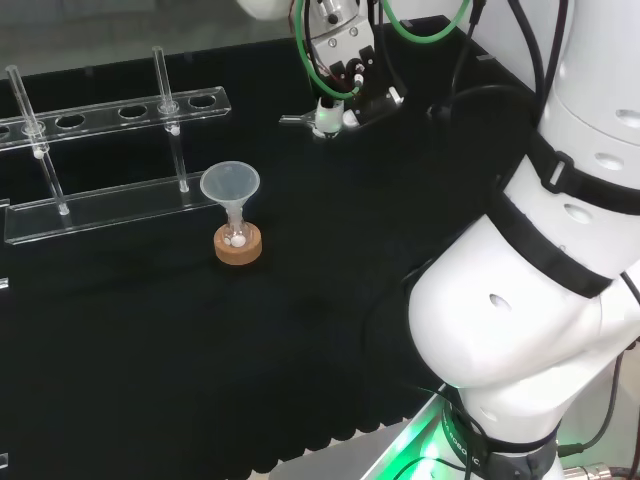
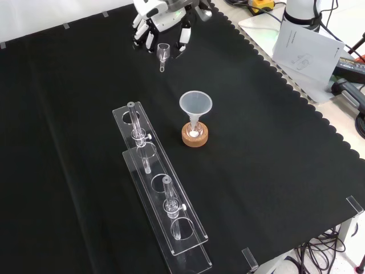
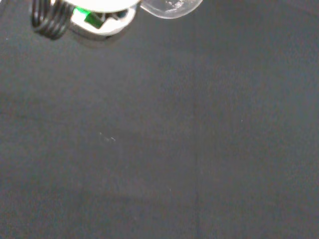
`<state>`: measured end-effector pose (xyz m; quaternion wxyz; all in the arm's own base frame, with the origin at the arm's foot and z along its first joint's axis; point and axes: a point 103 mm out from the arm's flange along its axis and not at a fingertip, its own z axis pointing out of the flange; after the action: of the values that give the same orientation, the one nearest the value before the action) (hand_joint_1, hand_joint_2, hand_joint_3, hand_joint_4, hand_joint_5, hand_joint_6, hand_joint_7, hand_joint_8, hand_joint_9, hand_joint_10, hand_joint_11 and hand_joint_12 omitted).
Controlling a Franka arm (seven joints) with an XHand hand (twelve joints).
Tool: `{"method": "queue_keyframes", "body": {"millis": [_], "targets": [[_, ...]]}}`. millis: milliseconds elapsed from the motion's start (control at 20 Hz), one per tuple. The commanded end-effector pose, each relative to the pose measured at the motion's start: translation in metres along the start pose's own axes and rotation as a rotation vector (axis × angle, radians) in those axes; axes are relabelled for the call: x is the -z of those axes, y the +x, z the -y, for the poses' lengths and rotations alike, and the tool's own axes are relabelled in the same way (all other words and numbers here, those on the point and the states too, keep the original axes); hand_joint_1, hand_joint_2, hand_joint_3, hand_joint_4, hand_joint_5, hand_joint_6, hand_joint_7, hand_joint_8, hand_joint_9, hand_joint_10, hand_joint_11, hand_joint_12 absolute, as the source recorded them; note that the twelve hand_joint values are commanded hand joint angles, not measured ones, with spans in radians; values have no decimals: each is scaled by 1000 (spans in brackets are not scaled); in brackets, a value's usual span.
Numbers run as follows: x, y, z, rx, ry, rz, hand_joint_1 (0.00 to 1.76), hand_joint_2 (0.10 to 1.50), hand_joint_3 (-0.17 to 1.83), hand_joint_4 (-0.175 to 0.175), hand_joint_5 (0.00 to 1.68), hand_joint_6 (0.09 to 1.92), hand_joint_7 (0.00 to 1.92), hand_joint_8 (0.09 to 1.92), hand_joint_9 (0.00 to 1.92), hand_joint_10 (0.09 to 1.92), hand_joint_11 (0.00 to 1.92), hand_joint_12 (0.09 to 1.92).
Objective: Put the weighing funnel back on the table.
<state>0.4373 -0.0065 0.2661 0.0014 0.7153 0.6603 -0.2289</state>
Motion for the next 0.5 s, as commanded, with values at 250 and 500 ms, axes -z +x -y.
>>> {"method": "queue_keyframes", "body": {"millis": [250, 500], "targets": [[-30, -8, -64, 56, 4, 5, 1105, 724, 552, 175, 1235, 698, 453, 667, 742, 477, 595, 1169], [-44, -2, -84, 88, 17, 3, 1104, 724, 551, 175, 1235, 699, 455, 668, 744, 477, 596, 1169]]}}
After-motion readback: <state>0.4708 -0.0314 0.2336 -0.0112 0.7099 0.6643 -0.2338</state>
